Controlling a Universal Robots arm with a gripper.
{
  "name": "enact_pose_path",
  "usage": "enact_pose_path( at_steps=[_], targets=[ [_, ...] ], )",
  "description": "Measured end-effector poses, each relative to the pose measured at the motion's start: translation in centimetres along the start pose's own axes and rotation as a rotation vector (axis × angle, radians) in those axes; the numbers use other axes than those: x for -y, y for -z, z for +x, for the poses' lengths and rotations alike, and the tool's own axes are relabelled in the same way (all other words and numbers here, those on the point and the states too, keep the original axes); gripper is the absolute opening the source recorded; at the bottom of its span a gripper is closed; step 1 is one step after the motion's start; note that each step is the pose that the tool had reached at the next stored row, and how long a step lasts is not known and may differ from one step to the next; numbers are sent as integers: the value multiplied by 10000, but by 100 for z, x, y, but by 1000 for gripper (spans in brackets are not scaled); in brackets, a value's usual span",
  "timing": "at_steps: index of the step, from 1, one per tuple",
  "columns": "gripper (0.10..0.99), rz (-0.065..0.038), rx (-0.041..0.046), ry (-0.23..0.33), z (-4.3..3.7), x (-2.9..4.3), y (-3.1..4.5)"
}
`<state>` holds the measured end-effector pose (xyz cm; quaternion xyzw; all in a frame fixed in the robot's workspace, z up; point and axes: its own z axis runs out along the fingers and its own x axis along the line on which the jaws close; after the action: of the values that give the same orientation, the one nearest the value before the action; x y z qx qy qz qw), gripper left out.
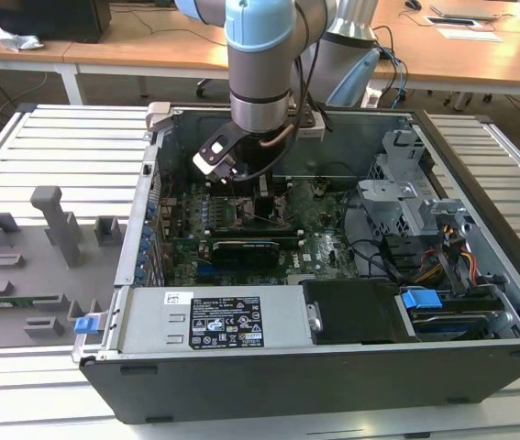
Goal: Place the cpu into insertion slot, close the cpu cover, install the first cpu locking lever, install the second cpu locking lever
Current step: 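Place the cpu into insertion slot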
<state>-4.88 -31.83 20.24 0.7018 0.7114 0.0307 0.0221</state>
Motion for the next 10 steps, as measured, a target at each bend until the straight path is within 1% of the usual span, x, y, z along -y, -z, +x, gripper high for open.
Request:
enact_pose_path(
  at_steps=[4,10],
  targets=[
    [533,-2,4,-57,0,2,-25],
    [533,-1,6,-59,0,2,-28]
  ],
)
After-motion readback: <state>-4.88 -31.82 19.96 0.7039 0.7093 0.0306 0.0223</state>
